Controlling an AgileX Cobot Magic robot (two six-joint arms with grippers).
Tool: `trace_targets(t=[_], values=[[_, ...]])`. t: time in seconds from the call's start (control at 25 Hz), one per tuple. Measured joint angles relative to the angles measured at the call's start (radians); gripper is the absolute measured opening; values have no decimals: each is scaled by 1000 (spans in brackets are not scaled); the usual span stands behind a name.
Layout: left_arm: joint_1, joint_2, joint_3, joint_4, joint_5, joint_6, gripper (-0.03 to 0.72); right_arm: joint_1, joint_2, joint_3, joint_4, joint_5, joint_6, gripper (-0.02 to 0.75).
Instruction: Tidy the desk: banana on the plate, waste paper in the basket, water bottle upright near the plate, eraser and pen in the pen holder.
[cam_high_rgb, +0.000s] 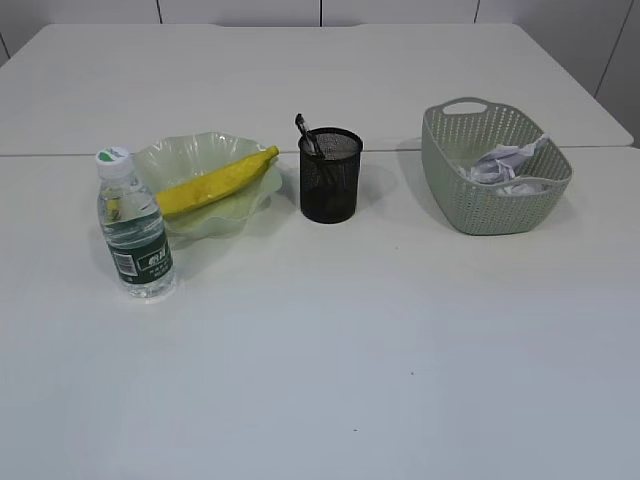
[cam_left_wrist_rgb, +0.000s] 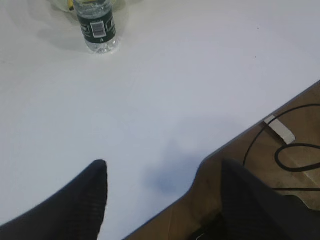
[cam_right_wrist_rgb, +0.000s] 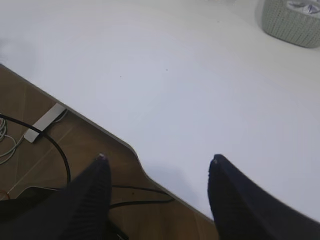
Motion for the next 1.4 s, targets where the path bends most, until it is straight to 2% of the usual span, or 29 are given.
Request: trace_targets(t=[0.52,0.96,1.2,1.4], values=[[0,0,24,2,-76,0,510,0,0,61,-3,0,0,455],[0,0,60,5,-149,0,524,0,0,102,-2,-108,2,456],[0,0,60,8,-153,0,528,0,0,112,0,-128,2,550],[0,0,60,8,-153,0,528,0,0,112,2,-132,2,576]])
